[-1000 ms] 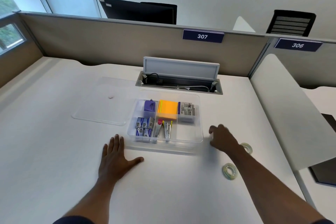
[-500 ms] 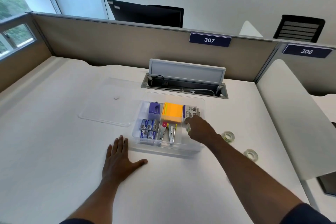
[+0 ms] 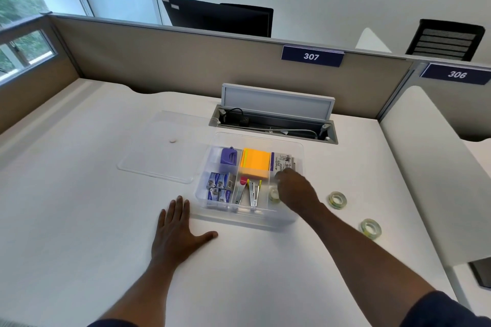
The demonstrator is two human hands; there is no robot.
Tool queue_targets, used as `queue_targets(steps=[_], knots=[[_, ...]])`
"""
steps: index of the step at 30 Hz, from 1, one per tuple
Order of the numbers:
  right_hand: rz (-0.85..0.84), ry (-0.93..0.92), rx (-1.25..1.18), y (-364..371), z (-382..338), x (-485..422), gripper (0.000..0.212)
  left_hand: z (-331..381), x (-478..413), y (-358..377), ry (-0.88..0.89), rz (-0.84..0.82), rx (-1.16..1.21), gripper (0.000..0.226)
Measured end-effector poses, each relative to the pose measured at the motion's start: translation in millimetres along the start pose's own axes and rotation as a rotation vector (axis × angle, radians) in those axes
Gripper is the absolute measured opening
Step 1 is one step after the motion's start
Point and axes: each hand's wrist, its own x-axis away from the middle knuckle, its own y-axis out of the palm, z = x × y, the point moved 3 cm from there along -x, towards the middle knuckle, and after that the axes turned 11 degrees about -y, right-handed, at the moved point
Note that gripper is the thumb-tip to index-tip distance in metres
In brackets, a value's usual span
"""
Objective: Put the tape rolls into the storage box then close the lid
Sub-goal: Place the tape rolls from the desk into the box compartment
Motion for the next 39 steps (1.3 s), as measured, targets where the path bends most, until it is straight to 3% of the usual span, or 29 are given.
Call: queue_targets(steps=[3,6,10,13,16,20,25,30,39], knots=[[0.372,0.202,-0.032,-23.3,16.7,3.6,0.022,-0.7,1.1,-0.4,0.003,0.007,-0.001,0.13],[0.519,0.47,-0.057,-34.8,49.8,19.1,0.03,-0.7,1.6,-1.1,0.005,0.003,-0.005,0.13],[0.246,0.566,0.123,-19.3,85.9,50.7,0.034,-0.2,1.1,-1.7,0.005,-0.001,-0.001,0.13],[-0.121,0.564,0.083,4.2,107.3,68.2,0.051,-0.4,1.2,-1.6,0.003,-0.001,-0.005,0.129],[-0.339,0.521,0.015,18.8,108.9,76.1,0.046,-0.4,1.6,-1.4,0.003,0.0,0.004,0.13],[-0.237,0.484,0.084,16.7,100.7,73.8,0.033,-0.8,1.3,-2.1,0.003,-0.001,0.002,0.13],[-0.08,0.506,0.015,7.9,96.3,62.6,0.034,-0.3,1.5,-2.7,0.006,0.008,0.012,0.129],[0.088,0.384,0.004,-16.3,75.2,30.2,0.034,-0.1,2.4,-3.2,0.008,0.007,0.011,0.13],[-0.045,0.021,-0.171,-28.3,23.0,-6.2,0.04,-0.3,1.9,-3.1,0.005,0.003,0.01,0.129]])
